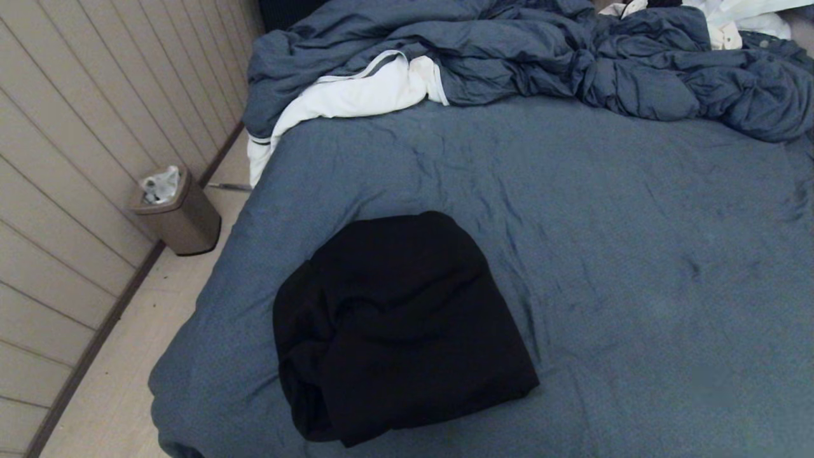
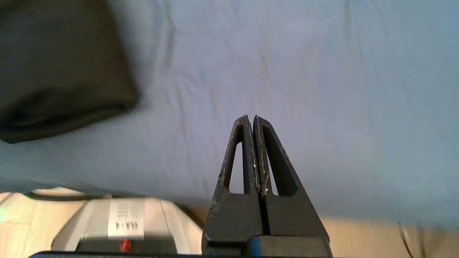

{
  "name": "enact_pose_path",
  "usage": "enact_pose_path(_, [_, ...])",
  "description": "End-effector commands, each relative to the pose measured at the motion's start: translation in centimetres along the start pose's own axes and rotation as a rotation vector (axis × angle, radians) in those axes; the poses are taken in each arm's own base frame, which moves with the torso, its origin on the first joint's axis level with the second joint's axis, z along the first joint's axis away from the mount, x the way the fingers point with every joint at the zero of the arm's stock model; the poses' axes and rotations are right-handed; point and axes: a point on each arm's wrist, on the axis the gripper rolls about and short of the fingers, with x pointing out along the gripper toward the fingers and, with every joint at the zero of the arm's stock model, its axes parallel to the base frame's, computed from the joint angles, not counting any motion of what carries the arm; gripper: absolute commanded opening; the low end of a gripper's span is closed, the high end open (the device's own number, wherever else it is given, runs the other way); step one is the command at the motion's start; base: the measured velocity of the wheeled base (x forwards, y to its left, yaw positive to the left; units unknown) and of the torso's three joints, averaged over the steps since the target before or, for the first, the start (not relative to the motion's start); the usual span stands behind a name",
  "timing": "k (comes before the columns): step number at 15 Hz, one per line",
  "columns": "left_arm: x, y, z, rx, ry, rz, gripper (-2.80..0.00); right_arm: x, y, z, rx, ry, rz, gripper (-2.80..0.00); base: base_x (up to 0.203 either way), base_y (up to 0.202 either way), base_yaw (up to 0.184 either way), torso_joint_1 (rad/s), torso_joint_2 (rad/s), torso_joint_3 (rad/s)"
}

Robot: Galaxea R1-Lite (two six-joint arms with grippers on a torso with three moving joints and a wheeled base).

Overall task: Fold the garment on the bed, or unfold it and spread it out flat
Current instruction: Unfold the black sweatshirt

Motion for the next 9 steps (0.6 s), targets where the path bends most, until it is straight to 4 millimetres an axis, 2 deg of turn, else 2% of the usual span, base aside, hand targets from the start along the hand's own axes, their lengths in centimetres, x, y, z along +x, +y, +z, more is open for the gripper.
enact_pose_path(1, [0.5,0.0,-1.1,0.005,0.008,0.005,-2.80,-0.2,-0.1,-1.1,-0.006,-0.061,0.029,-2.80,0.000,0.000,0.000,0.000,0.00,0.000])
enact_pose_path(3, [0.9,-0.1,-1.3,0.034,-0.052,0.017,-2.80,-0.5,-0.1,-2.8,-0.032,-0.064,0.118,-2.80,0.000,0.000,0.000,0.000,0.00,0.000])
enact_pose_path(5, [0.5,0.0,-1.4,0.052,-0.123,0.053,-2.80,-0.7,-0.3,-4.5,-0.056,-0.054,0.144,-2.80,0.000,0.000,0.000,0.000,0.00,0.000])
enact_pose_path(7, [-0.9,0.2,-2.0,0.104,-0.252,-0.011,-2.80,-0.7,-0.4,-6.1,-0.113,-0.089,0.127,-2.80,0.000,0.000,0.000,0.000,0.00,0.000])
enact_pose_path(9, [-1.6,0.0,-2.6,0.158,-0.275,-0.141,-2.80,-0.4,-0.6,-5.9,-0.146,-0.152,0.042,-2.80,0.000,0.000,0.000,0.000,0.00,0.000])
